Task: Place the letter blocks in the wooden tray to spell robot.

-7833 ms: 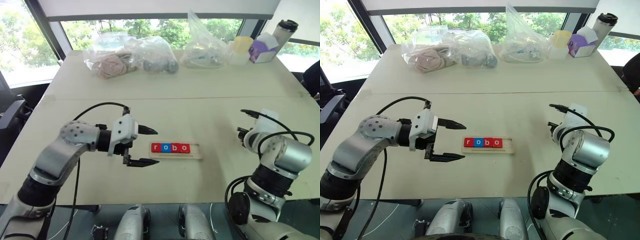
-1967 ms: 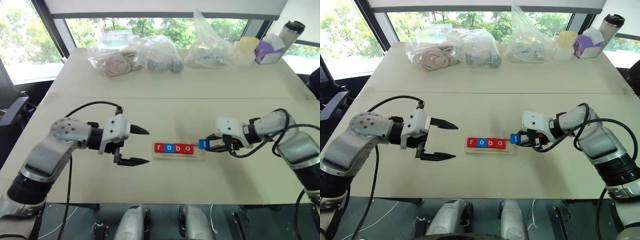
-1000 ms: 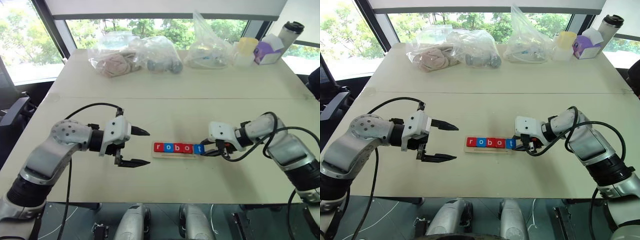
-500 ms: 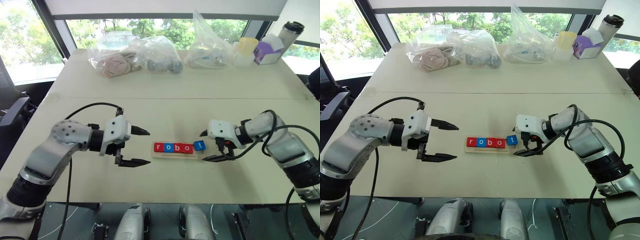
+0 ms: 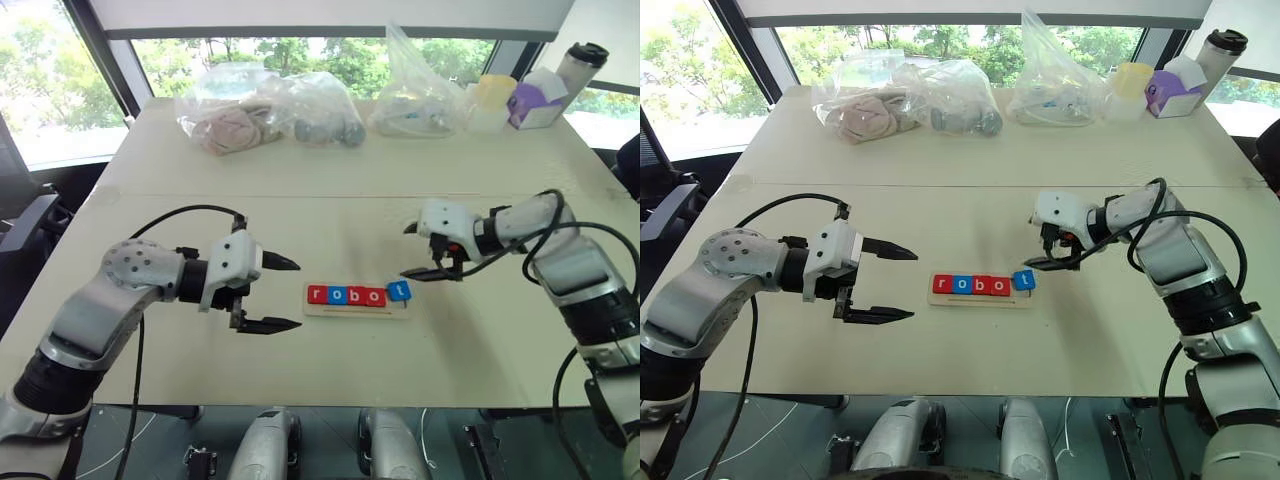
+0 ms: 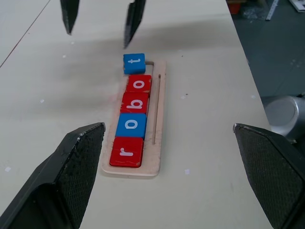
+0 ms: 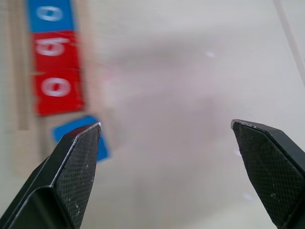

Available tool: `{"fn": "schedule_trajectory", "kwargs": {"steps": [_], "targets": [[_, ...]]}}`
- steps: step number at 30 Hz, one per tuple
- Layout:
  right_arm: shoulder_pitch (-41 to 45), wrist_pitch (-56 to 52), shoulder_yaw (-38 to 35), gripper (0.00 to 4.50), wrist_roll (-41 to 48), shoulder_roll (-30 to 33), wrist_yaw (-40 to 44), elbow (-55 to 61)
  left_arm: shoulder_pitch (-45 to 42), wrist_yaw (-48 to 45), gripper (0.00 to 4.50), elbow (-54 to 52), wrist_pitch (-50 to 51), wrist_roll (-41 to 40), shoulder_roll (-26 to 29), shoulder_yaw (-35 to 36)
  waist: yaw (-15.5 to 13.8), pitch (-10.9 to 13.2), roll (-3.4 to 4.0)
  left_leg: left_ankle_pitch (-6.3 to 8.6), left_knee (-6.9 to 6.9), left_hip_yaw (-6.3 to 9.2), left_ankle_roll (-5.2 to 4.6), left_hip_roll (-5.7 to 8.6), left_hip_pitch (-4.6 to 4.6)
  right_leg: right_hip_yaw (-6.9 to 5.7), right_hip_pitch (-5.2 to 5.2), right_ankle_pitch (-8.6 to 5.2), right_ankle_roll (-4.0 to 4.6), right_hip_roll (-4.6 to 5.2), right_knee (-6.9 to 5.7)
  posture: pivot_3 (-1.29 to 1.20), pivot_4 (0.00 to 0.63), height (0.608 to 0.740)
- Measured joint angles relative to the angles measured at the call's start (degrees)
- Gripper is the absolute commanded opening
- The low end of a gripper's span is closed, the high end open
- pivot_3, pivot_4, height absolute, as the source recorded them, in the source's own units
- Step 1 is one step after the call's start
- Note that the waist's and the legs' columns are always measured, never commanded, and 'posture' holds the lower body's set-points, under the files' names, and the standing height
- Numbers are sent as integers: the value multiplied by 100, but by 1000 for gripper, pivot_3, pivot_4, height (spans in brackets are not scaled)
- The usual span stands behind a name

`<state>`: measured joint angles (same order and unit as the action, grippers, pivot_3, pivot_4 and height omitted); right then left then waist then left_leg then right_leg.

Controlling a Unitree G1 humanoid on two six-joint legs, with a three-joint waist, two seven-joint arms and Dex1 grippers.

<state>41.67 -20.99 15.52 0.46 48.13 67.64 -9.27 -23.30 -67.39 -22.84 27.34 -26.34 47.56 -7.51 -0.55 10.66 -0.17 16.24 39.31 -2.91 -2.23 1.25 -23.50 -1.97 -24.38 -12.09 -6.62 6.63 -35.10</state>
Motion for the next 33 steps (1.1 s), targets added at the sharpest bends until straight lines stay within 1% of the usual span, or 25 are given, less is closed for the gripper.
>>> {"fn": "schedule_trajectory", "kwargs": {"steps": [3, 11, 27, 33], "targets": [[33, 188, 0, 4489, -168, -31, -165, -287, 0, 4, 4500, 0, 0, 0, -2, 0, 3, 0, 0, 0, 0, 0, 0, 0, 0, 0, 0, 0, 0, 0, 0, 0, 150, 740], [-309, 435, 6, 4489, -269, -97, -200, -244, 0, 11, 4500, -1, 13, -1, -19, 0, 16, 0, 0, 0, -1, 0, 0, -1, 0, 0, 0, 1, -1, -2, -3, 0, 150, 740], [-640, 170, 5, 4489, -240, -83, -17, 463, -6, 7, 4500, -1, 69, -2, -29, 0, 18, 0, 0, 0, -1, 1, 0, -1, 0, 0, 0, 1, -1, -2, -3, 0, 150, 740], [-645, 116, 1, 4489, -240, -82, -8, 488, -13, 4, 4500, -1, 69, -1, -38, 0, 17, 0, 0, 0, -1, 1, 0, -1, 0, 0, 0, 1, -1, -2, -3, 0, 150, 740]]}}
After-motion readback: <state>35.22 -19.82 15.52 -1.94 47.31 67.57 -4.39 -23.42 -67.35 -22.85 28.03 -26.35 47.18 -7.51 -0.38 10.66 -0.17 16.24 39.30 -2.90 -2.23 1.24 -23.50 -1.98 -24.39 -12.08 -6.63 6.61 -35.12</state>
